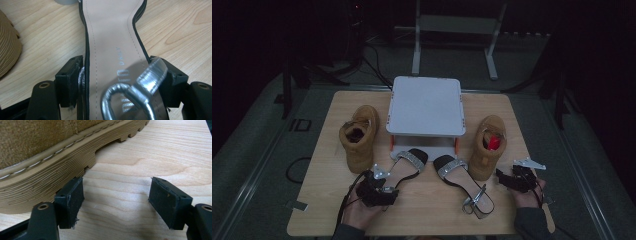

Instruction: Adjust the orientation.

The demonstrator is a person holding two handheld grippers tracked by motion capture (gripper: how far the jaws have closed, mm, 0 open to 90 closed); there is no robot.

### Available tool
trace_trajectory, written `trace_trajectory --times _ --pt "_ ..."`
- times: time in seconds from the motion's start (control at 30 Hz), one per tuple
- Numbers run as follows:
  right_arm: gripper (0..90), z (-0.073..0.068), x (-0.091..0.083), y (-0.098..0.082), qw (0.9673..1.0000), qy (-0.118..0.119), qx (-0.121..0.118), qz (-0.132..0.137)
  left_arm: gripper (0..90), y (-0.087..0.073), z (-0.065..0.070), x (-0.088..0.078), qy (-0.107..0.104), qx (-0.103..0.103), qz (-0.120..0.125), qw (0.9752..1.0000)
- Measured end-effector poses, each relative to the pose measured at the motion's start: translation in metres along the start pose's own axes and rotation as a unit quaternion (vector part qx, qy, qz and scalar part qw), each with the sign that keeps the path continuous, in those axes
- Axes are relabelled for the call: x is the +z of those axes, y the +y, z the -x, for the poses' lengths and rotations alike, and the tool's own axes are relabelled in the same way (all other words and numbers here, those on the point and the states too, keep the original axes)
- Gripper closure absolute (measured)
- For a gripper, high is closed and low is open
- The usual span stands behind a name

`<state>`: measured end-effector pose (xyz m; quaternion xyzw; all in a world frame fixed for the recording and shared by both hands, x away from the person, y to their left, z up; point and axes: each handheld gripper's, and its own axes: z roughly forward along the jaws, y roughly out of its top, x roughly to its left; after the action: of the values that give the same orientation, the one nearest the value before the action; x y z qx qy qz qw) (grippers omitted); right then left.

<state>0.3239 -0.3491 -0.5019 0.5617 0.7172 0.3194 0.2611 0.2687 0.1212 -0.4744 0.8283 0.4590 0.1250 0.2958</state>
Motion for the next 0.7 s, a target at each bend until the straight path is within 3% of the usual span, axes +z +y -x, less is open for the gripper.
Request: trace_trajectory --times 0.13,0.3,0.47,0.7 --pt "27.8 0.000 0.000 0.000 1.0000 0.000 0.000 0.000 31.8 0.004 0.000 -0.008 0.005 -0.012 0.025 0.9996" --pt "27.8 0.000 0.000 0.000 1.0000 0.000 0.000 0.000 32.3 0.016 0.002 -0.008 0.029 -0.023 0.052 0.9980" --pt "27.8 0.000 0.000 0.000 1.0000 0.000 0.000 0.000 32.4 0.029 0.007 0.004 0.043 -0.048 0.077 0.9949" --pt "27.8 0.000 0.000 0.000 1.0000 0.000 0.000 0.000 32.2 0.053 0.015 0.029 0.067 -0.048 0.086 0.9929"
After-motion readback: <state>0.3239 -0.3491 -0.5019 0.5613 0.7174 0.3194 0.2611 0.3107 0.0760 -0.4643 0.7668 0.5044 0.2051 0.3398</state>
